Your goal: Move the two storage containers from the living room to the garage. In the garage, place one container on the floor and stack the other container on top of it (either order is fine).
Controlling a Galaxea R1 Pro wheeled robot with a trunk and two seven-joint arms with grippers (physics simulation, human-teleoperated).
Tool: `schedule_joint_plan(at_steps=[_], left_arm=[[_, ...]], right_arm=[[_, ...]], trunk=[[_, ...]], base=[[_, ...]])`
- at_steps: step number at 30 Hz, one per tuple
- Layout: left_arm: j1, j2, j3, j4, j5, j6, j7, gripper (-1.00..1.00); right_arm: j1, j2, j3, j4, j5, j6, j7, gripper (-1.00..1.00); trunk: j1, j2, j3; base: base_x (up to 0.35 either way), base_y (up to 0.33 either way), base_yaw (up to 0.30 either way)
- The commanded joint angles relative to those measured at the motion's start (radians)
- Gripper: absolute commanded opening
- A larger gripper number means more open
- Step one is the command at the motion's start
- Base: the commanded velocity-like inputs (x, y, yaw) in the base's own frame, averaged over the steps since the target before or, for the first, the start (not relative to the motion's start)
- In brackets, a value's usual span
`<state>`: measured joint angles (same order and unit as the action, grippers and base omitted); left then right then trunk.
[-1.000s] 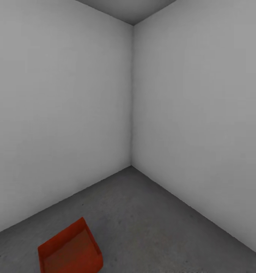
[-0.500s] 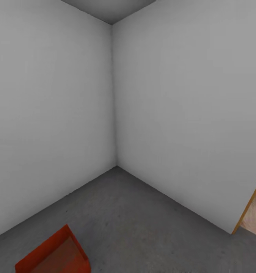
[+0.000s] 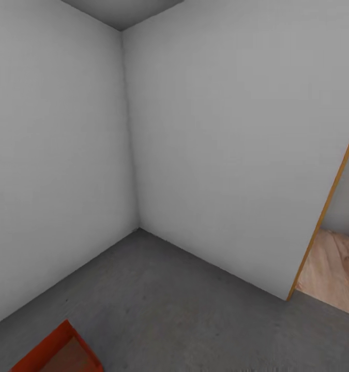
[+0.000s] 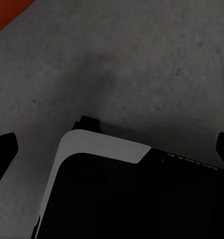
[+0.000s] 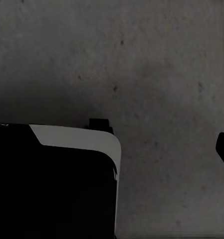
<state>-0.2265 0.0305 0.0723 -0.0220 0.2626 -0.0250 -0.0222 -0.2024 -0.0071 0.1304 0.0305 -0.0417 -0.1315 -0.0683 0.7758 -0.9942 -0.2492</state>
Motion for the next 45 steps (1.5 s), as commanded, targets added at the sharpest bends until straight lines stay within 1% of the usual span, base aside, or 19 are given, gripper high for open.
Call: schedule_joint_plan(at_steps=[1, 9, 14, 35, 45], left_arm=[[-0.001, 0.000, 0.008, 0.001, 0.003, -0.003, -0.002, 1.00], [-0.001, -0.008, 0.013, 0.003, 0.005, -0.002, -0.003, 1.00], [-0.001, -0.010, 0.015, 0.004, 0.008, -0.001, -0.002, 1.00], [-0.001, -0.025, 0.015, 0.013, 0.010, -0.002, -0.004, 1.00], [-0.001, -0.026, 0.015, 0.016, 0.012, -0.003, -0.003, 1.00]], right_arm=[[-0.002, 0.001, 0.008, 0.003, -0.004, -0.005, -0.002, 1.00], [-0.002, 0.001, 0.009, 0.003, -0.004, -0.005, -0.002, 1.00], [-0.002, 0.001, 0.008, 0.003, -0.004, -0.005, -0.002, 1.00], [-0.002, -0.001, 0.006, 0.003, -0.010, -0.005, -0.002, 1.00], [-0.002, 0.002, 0.006, 0.003, -0.010, -0.005, -0.002, 1.00]], trunk=[[0.000, -0.001, -0.001], [0.000, -0.001, -0.001], [0.000, -0.001, -0.001], [0.000, -0.001, -0.001], [0.000, -0.001, -0.001]], base=[[0.000, 0.000, -0.293], [0.000, 0.000, -0.293], [0.000, 0.000, -0.293], [0.000, 0.000, -0.293], [0.000, 0.000, -0.296]])
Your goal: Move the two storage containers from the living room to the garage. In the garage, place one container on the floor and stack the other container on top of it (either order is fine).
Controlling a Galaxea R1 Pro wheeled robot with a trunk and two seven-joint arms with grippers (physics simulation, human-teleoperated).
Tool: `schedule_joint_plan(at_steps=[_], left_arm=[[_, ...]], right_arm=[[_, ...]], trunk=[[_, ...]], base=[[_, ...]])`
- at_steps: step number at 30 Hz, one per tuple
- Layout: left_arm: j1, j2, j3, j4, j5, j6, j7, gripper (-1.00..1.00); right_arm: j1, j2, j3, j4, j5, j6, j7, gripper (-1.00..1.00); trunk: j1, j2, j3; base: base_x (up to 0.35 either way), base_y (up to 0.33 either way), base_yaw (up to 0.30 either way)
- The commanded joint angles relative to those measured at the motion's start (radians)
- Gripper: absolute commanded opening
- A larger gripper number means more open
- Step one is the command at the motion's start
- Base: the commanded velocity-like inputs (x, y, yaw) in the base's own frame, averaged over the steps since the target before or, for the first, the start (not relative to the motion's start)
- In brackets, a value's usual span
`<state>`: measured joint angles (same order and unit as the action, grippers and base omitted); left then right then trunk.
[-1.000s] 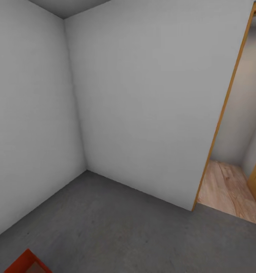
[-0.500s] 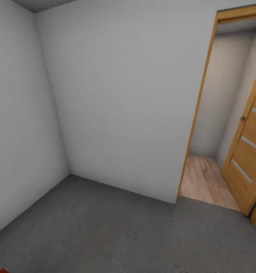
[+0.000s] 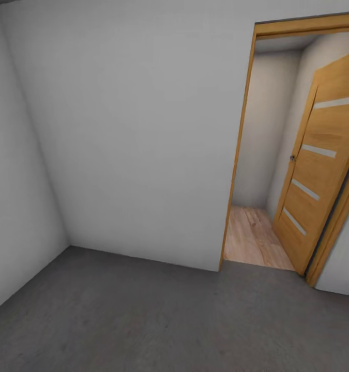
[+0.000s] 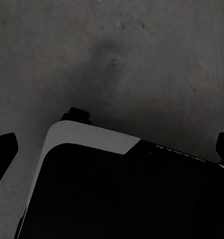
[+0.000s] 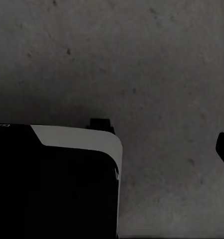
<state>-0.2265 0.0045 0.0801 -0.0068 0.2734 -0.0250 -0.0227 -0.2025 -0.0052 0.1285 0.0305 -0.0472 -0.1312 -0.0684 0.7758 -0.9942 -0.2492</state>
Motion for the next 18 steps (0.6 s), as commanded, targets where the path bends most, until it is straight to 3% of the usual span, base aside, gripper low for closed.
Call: schedule_joint_plan(at_steps=[1, 18], left_arm=[[-0.001, 0.000, 0.007, 0.001, 0.001, -0.003, -0.002, 1.00], [-0.001, -0.001, 0.007, 0.001, -0.003, -0.003, -0.003, 1.00]], right_arm=[[-0.002, 0.001, 0.008, 0.003, -0.005, -0.006, -0.002, 1.00], [-0.002, 0.005, 0.006, 0.003, -0.008, -0.016, 0.002, 1.00]], trunk=[[0.000, -0.001, -0.001], [0.000, -0.001, -0.001]], base=[[0.000, 0.000, -0.299], [0.000, 0.000, -0.300]])
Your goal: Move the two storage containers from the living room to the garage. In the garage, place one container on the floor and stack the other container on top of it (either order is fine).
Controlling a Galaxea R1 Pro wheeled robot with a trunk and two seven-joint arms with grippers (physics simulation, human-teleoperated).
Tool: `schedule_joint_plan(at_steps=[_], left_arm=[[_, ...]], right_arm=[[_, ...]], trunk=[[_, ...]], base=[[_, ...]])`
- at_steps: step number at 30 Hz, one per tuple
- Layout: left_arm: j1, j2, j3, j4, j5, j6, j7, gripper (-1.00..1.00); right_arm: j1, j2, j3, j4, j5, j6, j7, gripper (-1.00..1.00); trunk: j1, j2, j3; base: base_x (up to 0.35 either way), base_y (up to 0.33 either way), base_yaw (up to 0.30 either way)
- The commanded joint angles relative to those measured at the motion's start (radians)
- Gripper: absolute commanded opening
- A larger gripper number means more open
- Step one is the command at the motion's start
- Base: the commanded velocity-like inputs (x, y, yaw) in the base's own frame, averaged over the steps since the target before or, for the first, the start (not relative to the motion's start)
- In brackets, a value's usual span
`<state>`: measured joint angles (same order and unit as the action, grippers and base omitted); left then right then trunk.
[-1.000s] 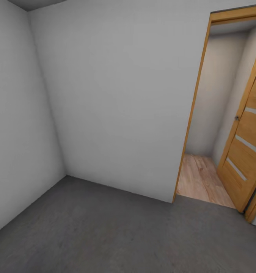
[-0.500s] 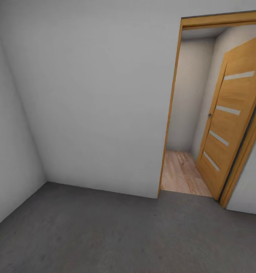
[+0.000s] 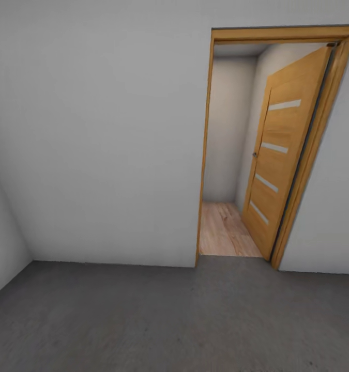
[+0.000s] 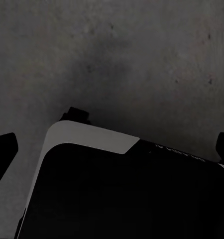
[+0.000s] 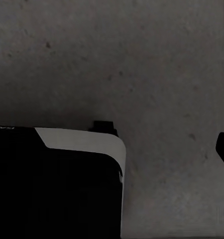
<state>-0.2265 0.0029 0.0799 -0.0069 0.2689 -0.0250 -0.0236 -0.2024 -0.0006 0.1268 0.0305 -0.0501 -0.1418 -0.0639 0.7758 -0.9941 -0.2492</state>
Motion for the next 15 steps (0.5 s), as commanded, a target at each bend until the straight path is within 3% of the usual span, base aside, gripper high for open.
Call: schedule_joint_plan(at_steps=[1, 15], left_arm=[[-0.001, 0.000, 0.008, 0.000, 0.001, -0.003, -0.002, 1.00], [-0.001, -0.004, 0.007, -0.002, 0.000, -0.003, -0.002, 1.00]], right_arm=[[-0.002, 0.001, 0.008, 0.003, -0.005, -0.005, -0.002, 1.00], [-0.002, 0.001, 0.008, 0.003, -0.005, -0.005, -0.002, 1.00]], trunk=[[0.000, -0.001, -0.001], [0.000, -0.001, -0.001]], base=[[0.000, 0.000, -0.300], [0.000, 0.000, -0.300]])
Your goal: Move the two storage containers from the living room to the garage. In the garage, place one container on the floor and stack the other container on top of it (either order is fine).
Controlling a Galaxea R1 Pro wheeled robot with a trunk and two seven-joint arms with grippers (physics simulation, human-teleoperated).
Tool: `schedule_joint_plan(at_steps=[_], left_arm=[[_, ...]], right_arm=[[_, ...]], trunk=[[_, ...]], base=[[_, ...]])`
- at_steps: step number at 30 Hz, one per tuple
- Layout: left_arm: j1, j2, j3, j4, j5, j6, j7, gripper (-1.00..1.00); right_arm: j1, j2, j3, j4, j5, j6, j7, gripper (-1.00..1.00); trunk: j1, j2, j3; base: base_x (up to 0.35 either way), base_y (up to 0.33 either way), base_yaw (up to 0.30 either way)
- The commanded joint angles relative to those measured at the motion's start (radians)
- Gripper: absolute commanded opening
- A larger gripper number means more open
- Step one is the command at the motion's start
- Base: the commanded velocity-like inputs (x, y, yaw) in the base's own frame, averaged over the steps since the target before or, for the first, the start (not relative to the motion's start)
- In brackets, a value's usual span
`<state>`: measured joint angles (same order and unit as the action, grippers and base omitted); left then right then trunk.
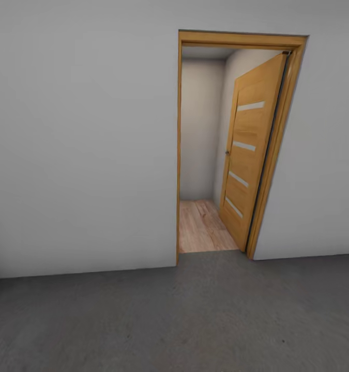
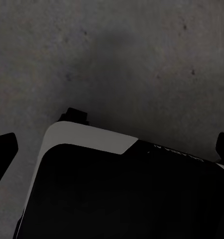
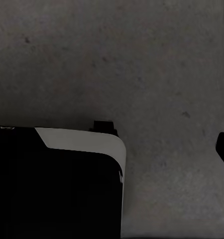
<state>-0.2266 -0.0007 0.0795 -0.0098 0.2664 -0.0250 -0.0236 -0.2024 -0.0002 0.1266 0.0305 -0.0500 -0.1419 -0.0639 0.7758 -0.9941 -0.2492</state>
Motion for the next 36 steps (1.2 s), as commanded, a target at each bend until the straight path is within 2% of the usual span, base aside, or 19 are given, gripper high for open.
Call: schedule_joint_plan(at_steps=[1, 8, 26, 30, 36], left_arm=[[0.000, -0.002, 0.008, 0.001, 0.002, -0.003, -0.002, 1.00], [0.000, -0.013, 0.007, 0.001, 0.003, -0.003, -0.002, 1.00], [0.000, -0.014, 0.008, 0.002, 0.007, -0.003, -0.002, 1.00], [0.000, -0.014, 0.007, 0.002, 0.003, -0.003, -0.002, 1.00], [0.000, -0.015, 0.006, 0.002, -0.005, 0.005, -0.002, 1.00]], right_arm=[[-0.002, 0.000, 0.008, 0.003, -0.005, -0.005, -0.002, 1.00], [-0.002, -0.001, 0.007, 0.003, -0.005, -0.005, -0.002, 1.00], [-0.002, -0.002, 0.008, 0.003, -0.005, -0.005, -0.002, 1.00], [-0.002, 0.000, 0.009, 0.003, 0.001, 0.000, -0.003, 1.00], [-0.002, 0.000, 0.009, 0.003, 0.005, 0.001, -0.004, 1.00]], trunk=[[0.000, -0.001, -0.001], [0.000, -0.001, -0.001], [0.000, -0.001, -0.001], [0.000, -0.001, -0.001], [0.000, -0.001, -0.001]], base=[[0.000, 0.000, -0.300], [0.000, 0.000, -0.300], [0.000, 0.000, -0.297], [0.090, -0.018, -0.092], [0.306, -0.017, -0.003]])
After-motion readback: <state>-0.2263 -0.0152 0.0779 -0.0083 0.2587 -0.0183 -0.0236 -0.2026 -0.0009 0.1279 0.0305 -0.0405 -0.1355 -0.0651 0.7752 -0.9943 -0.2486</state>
